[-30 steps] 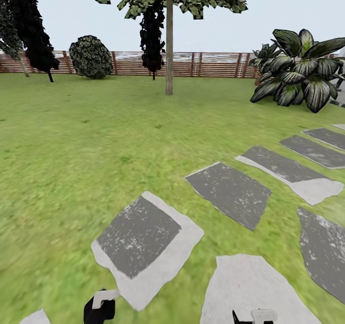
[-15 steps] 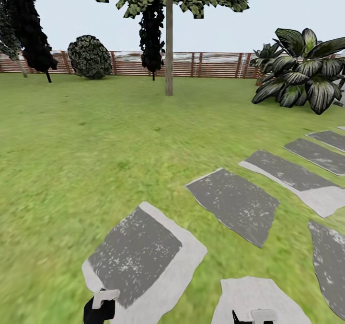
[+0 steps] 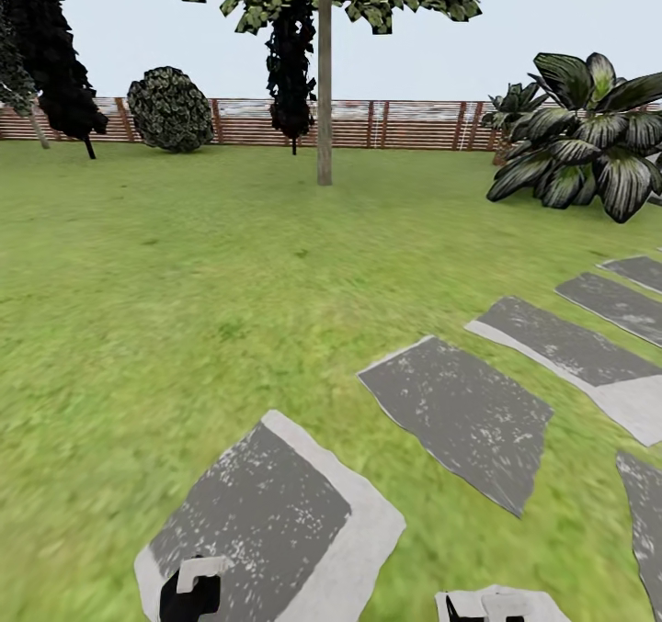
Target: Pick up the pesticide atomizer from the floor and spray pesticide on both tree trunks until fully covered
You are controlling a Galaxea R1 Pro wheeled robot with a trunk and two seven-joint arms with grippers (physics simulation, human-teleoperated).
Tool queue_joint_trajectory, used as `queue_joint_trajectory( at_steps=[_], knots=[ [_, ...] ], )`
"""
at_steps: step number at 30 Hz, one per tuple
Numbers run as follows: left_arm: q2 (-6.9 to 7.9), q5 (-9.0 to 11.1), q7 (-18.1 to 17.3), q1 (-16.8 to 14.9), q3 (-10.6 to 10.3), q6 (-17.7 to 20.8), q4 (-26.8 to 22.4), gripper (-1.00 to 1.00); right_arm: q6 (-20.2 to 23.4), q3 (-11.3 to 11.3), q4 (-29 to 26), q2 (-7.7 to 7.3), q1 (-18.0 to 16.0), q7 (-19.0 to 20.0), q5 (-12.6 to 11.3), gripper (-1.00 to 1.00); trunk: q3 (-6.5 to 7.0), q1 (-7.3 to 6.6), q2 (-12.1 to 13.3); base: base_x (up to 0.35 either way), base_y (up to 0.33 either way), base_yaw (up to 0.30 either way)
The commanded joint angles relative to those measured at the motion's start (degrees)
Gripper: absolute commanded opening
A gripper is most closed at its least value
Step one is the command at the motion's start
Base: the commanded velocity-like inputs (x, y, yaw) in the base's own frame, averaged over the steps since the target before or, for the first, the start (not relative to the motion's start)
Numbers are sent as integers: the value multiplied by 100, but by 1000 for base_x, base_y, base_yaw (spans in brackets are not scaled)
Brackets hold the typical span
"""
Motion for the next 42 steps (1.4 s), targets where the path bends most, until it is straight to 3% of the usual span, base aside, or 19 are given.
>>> queue_joint_trajectory(
  at_steps=[1,42],
  knots=[
    [0,-1,1,0,-1,0,0,-100,0,1,0,0,0,0,0,100,0,0,0,341,0,0],
    [-11,-1,1,0,-9,-1,-4,-100,0,7,1,-8,0,18,9,100,0,0,0,341,0,0]
  ],
)
